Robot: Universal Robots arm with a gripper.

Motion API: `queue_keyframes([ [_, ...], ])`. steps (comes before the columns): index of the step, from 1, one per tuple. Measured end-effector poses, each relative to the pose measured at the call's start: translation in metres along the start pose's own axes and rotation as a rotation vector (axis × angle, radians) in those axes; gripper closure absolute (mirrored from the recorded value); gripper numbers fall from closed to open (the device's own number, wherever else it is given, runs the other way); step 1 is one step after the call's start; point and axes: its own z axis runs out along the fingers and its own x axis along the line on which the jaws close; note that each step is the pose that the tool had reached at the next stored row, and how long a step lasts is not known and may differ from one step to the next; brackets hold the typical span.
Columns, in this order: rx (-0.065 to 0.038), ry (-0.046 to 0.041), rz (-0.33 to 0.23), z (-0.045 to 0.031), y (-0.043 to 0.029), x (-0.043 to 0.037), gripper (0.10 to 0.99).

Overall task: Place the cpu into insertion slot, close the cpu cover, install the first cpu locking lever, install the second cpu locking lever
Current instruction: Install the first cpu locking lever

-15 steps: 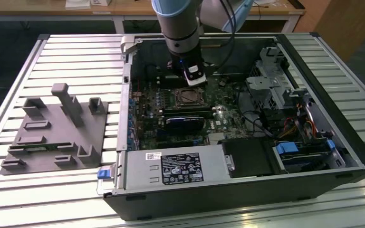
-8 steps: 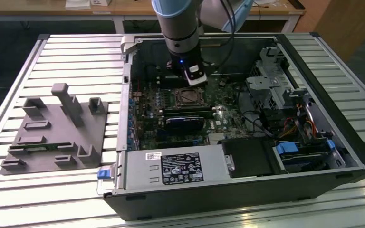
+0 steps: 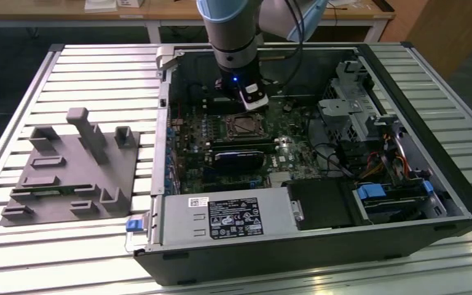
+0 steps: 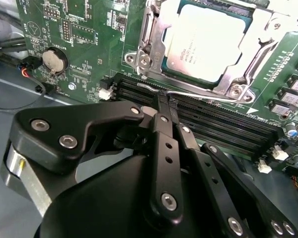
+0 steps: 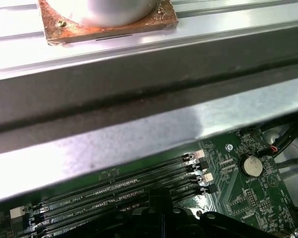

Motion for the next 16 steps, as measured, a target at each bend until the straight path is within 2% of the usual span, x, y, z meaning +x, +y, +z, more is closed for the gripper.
queue_keyframes([
  [6,0.006,-0.001,-0.004,-0.0001,-0.0006,-0.0003,0.98],
  [16,0.007,-0.001,-0.004,0.0004,0.0002,-0.003,0.98],
])
